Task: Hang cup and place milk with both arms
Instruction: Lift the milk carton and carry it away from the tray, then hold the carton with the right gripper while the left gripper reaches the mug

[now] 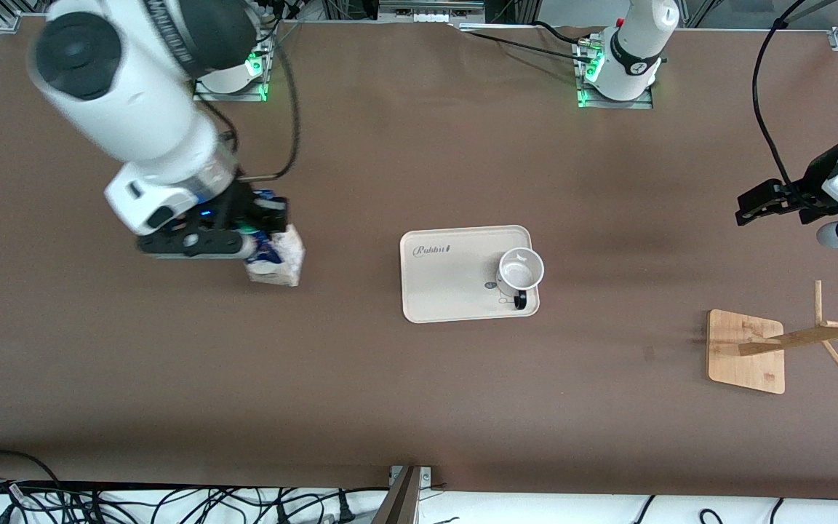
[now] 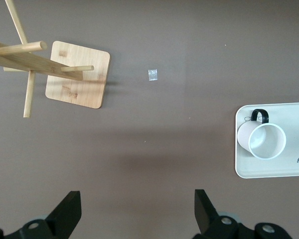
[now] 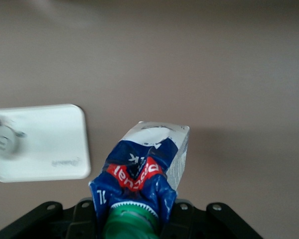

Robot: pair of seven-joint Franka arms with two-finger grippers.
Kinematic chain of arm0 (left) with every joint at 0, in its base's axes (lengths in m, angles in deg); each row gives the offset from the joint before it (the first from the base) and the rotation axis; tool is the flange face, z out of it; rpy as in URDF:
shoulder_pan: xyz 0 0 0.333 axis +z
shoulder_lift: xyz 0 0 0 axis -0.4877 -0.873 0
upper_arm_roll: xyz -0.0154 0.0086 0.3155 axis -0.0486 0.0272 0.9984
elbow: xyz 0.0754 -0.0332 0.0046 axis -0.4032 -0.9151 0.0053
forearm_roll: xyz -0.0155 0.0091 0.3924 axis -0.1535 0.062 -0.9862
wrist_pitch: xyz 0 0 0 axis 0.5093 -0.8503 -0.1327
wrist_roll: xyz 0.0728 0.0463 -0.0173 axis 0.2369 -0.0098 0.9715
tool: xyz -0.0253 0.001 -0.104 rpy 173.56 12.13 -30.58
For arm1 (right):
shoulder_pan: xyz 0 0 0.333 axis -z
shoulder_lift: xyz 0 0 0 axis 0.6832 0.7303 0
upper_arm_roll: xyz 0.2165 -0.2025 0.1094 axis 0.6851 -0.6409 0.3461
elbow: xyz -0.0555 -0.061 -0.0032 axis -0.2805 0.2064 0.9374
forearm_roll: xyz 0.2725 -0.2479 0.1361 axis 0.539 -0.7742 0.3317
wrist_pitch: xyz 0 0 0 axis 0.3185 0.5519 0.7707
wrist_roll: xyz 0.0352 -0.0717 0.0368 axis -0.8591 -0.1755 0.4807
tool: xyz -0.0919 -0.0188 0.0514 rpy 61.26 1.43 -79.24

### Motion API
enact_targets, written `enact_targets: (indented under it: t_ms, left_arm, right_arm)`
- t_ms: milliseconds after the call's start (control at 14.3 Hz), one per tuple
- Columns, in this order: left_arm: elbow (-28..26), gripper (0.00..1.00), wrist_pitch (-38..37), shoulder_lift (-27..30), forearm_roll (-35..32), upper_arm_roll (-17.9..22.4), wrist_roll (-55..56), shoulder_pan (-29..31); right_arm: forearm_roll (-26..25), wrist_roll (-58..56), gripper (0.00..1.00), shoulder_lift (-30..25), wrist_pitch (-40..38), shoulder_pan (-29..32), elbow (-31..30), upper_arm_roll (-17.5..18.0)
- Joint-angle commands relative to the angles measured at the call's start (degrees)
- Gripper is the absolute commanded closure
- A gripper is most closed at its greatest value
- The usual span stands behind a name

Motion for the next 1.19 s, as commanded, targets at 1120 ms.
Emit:
enact_targets:
  t_ms: [1120]
  left_arm:
    - [1.33,0.0,-0.97,-0.11,-0.89,-0.24,-0.12,-0.89]
  right_arm:
    - [0.12,-15.67,0.68,-1.16,-12.52,17.59,0.92,-0.11]
